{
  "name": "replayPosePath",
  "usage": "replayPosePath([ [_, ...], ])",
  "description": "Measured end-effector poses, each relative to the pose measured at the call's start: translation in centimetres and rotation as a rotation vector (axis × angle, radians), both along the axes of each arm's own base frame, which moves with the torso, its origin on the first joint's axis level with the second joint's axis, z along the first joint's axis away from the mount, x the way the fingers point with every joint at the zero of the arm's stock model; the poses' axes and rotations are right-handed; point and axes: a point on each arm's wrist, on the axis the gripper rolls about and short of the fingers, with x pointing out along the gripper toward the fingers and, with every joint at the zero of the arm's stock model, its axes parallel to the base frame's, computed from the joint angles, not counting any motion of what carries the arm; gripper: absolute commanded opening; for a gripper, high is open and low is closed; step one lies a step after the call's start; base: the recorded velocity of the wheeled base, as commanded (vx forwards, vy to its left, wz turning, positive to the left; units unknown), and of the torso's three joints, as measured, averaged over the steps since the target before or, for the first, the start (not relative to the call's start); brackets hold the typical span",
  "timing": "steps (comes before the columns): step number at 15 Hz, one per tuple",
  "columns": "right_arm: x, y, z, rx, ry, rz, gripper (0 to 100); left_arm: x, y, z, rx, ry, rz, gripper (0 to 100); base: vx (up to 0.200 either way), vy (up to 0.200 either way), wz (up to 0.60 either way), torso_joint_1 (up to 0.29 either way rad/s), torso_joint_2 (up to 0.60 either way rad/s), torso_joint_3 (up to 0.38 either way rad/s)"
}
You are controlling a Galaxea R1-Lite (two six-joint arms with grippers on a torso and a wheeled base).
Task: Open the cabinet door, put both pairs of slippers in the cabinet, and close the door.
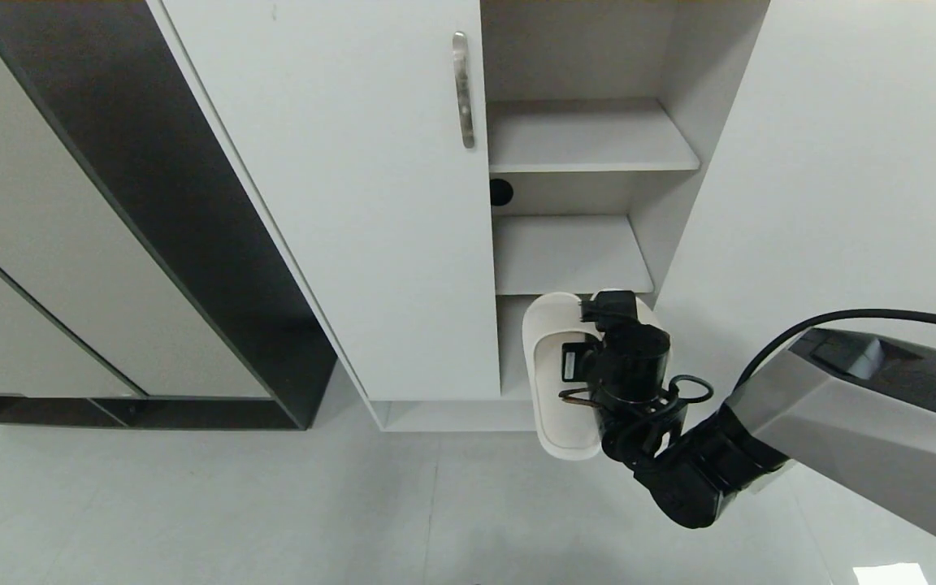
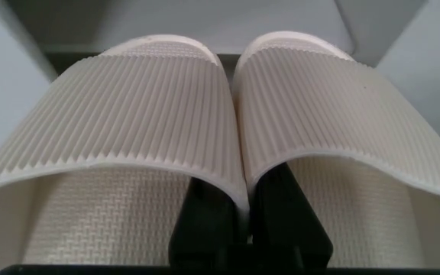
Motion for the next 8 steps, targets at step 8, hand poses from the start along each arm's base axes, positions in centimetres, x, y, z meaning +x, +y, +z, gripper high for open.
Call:
replayPosePath([
  [8, -0.24, -0.91, 0.16, 0.004, -0.001, 0.063, 0, 0.0, 0.0, -0.01, 0.001, 0.001, -0.003, 0, 0.1, 0.0, 0.0, -0.001, 0.0, 0.003],
])
